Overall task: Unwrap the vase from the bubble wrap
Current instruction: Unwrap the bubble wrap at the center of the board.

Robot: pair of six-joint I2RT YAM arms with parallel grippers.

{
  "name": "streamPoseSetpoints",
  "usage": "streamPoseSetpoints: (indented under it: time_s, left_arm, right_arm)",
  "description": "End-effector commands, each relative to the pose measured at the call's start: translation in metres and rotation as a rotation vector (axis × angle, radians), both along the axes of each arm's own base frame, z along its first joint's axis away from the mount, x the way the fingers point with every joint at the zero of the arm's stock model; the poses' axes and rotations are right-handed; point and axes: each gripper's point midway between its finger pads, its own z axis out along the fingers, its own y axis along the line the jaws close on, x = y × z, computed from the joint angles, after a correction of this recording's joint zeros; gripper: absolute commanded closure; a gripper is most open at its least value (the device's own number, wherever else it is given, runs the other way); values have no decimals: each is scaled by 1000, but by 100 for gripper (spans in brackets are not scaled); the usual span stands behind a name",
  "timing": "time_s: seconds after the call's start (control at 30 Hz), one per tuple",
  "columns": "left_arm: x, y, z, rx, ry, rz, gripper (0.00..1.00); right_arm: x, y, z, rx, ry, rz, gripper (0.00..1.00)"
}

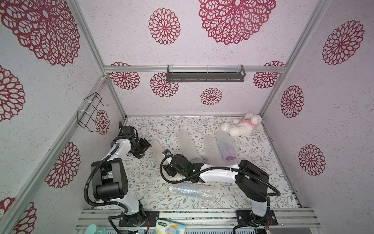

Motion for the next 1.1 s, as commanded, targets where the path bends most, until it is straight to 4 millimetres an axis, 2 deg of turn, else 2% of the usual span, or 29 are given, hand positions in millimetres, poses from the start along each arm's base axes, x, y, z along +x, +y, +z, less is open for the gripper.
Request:
streamPoseSetpoints:
  time_s: [0.0, 0.1, 0.23, 0.4, 0.63, 0.83, 0.9, 0.93, 1.0, 1.07]
  left_arm:
    - [3, 3, 15, 6, -46, 5, 28]
    - [3, 4, 18, 12, -53, 8, 25]
    - [2, 4, 20, 19, -58, 12, 23]
    - [1, 6, 21, 30, -58, 14, 22]
    - [1, 7, 21, 41, -58, 17, 22]
    - [0, 4, 20, 56, -52, 11, 23]
    - [-1, 2, 20, 66, -49, 4, 23]
    - [-1, 1, 20, 70, -49, 1, 23]
    - [-2, -3, 21, 80, -49, -6, 23]
    - [-2, -6, 20, 85, -49, -11, 23]
  right_arm:
    - [-15, 13, 3, 23, 39, -30, 26]
    - [-17, 23, -5, 13, 66, -54, 24]
    - [-5, 20, -15, -30, 41, -140, 23]
    - [6, 18, -27, -83, 3, -178, 26]
    - [7, 18, -49, -125, 41, -187, 30]
    - [13, 8, -48, -90, 82, -180, 44]
    - [7, 7, -45, -58, 97, -156, 47]
    - [21, -2, -43, -42, 102, -178, 49]
    - [22, -7, -40, -15, 120, -177, 54]
    - [24, -11, -40, 16, 150, -177, 55]
